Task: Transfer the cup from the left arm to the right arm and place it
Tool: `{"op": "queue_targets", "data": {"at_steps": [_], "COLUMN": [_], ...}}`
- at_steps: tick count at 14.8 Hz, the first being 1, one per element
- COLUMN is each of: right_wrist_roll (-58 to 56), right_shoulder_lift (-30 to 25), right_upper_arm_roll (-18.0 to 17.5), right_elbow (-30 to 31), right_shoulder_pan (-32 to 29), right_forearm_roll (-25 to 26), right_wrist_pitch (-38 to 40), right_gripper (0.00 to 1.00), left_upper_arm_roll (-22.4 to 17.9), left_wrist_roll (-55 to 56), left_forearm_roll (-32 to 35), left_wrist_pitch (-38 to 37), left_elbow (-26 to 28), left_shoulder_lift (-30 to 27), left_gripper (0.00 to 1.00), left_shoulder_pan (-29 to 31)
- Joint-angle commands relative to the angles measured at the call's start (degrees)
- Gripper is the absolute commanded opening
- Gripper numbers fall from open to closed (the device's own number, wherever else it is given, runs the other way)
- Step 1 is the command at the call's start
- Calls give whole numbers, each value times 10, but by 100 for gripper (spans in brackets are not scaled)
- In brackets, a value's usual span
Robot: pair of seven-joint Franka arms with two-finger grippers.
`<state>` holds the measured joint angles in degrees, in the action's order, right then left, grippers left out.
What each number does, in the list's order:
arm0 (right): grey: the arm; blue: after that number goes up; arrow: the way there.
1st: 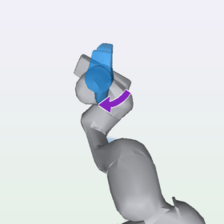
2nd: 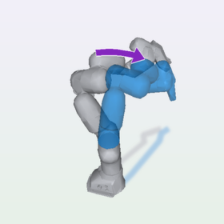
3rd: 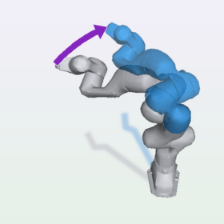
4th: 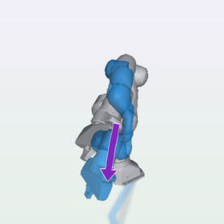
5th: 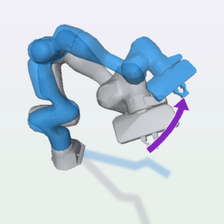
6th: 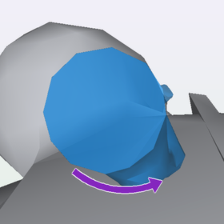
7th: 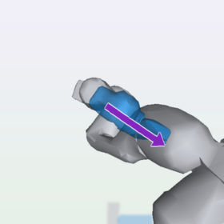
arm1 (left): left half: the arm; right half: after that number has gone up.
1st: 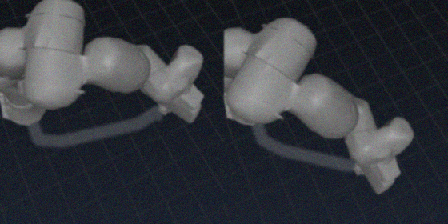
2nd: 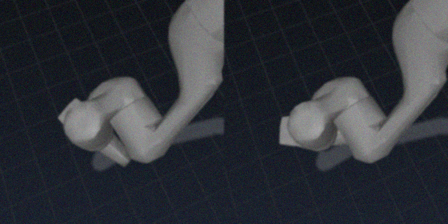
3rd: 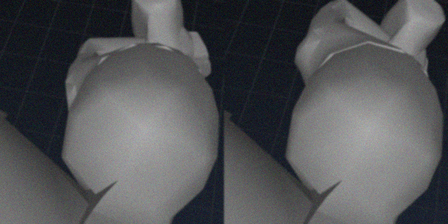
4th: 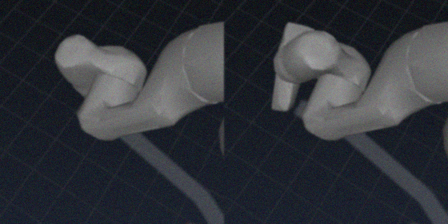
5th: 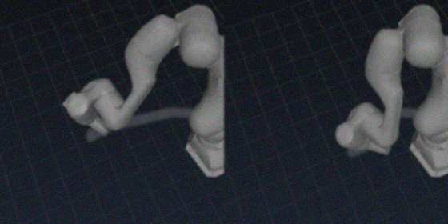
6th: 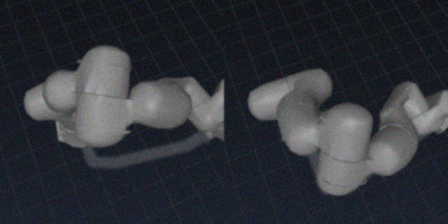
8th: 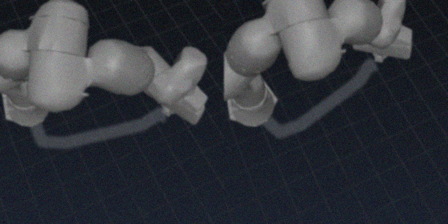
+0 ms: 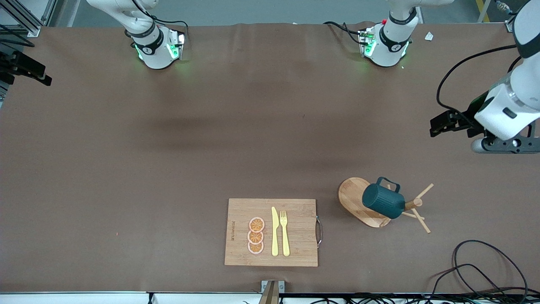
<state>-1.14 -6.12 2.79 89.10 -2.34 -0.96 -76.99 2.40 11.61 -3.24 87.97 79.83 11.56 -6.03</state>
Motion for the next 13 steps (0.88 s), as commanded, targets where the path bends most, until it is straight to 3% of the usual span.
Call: {"op": "queue_targets", "data": {"at_steps": [1,8,13], "right_wrist_roll": [-5,-5,-5], "right_shoulder_lift": [-8,-8,-8], "right_upper_arm_roll": [-3,-3,-3], "right_elbow": [2,1,1], "right_shoulder_pan": [-5,-4,-4], "right_forearm_roll": [-3,-2,-2], "right_wrist_pitch": [11,13,14], "right_gripper": [100,100,100], "left_upper_arm_roll": [1,-5,-5], "left_wrist_roll": [106,481,555], "left_forearm_roll": [-25,-91,-111], "left_wrist_pitch": [-2,39,141], "left_elbow": [-13,-17,-18], "left_shoulder_lift": [16,49,115], "left_gripper": [100,100,100], "left_shoulder_pan": [6,11,22]}}
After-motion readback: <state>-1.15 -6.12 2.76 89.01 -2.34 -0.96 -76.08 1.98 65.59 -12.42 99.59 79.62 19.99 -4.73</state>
